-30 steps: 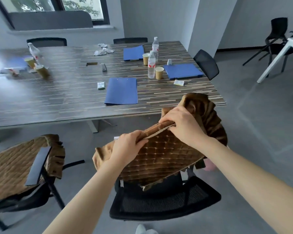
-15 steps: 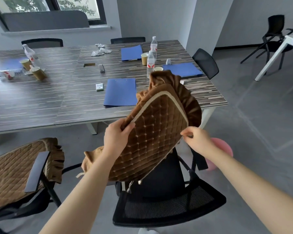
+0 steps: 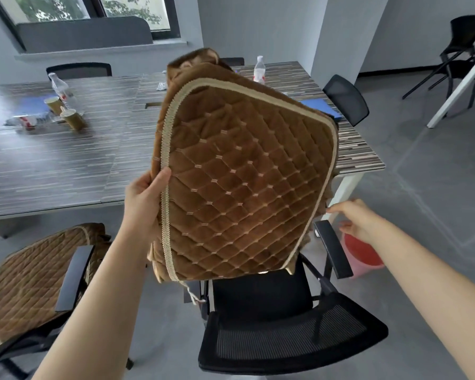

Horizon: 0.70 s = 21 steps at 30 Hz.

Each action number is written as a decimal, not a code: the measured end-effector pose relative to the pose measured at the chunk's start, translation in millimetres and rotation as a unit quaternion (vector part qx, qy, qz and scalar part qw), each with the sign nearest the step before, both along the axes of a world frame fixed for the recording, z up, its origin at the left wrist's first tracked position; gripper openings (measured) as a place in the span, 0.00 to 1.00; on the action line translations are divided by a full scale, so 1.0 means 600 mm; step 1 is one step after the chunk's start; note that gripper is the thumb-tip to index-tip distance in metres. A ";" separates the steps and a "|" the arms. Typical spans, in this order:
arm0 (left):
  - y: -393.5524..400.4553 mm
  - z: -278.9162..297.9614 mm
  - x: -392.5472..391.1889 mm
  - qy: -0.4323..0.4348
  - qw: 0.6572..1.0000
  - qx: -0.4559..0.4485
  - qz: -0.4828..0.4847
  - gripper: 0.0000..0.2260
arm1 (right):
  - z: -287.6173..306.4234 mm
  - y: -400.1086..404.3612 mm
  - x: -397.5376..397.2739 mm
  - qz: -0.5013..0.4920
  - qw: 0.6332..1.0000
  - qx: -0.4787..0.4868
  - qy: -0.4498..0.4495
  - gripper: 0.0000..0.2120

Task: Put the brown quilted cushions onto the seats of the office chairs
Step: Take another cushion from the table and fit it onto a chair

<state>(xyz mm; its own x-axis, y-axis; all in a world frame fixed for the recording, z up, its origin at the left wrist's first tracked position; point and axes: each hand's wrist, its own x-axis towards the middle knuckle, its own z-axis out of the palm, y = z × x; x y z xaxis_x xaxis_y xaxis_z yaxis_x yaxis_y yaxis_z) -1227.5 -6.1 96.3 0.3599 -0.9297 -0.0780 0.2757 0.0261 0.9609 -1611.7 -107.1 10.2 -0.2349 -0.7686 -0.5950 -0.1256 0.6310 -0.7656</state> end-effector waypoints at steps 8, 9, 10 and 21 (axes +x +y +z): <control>0.005 -0.020 0.027 0.062 0.997 -0.008 -0.048 0.27 | -0.041 -0.019 0.044 0.031 0.991 0.008 -0.130 0.46; -0.001 -0.020 0.026 0.053 0.997 -0.010 -0.053 0.22 | -0.043 -0.019 0.059 0.050 0.987 0.019 -0.152 0.42; -0.006 -0.018 0.024 0.044 0.998 -0.013 -0.053 0.18 | -0.052 -0.022 0.071 0.068 0.983 0.030 -0.169 0.38; -0.097 -0.098 0.005 -0.071 0.991 0.069 0.092 0.14 | -0.108 -0.146 0.015 0.090 0.987 0.010 -0.131 0.27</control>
